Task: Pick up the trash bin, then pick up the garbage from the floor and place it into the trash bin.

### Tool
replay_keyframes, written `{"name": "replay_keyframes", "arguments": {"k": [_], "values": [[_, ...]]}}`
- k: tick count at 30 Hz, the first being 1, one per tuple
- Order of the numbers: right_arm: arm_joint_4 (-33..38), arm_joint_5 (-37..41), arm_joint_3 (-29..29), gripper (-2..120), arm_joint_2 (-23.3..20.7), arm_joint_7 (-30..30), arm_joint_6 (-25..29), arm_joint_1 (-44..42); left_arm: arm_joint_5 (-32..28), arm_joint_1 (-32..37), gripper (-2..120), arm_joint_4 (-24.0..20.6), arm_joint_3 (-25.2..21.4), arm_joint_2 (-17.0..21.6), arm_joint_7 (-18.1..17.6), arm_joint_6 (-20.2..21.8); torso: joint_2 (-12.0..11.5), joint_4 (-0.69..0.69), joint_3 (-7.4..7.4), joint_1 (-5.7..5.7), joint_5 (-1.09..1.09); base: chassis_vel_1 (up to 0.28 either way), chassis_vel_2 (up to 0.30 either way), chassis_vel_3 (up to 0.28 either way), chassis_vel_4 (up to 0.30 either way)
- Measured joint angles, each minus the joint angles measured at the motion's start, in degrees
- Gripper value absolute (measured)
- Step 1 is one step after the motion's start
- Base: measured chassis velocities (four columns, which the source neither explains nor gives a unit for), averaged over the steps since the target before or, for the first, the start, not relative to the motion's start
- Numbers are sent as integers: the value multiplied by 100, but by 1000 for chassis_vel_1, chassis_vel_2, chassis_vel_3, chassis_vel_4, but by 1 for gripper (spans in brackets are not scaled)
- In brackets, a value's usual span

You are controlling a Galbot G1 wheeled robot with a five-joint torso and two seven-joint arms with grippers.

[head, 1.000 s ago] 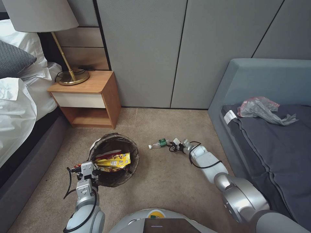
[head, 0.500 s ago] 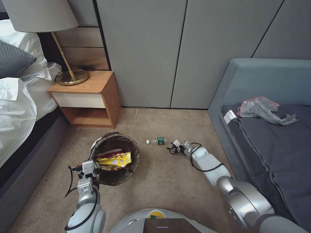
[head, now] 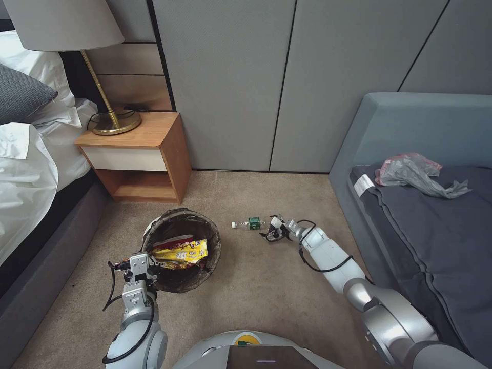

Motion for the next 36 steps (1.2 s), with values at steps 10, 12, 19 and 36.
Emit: {"name": "replay_keyframes", "arguments": {"k": [10,12,19,36], "values": [[75,-995,-317,100,21,270,319,333,21,17,0,-50,-27,-9,0,-1,0,0,0,0,0,0,0,0,0],[36,-1007,-408,100,29,290,318,367,29,11,0,-50,-16,-19,0,-1,0,0,0,0,0,0,0,0,0],[-366,-993,-588,100,169,318,204,591,42,28,0,-66,-24,-21,0,-3,0,-1,0,0,0,0,0,0,0],[-826,-530,-756,100,327,152,76,1000,85,19,0,-63,-24,-66,-5,-13,0,0,0,0,0,0,0,0,0]]}}
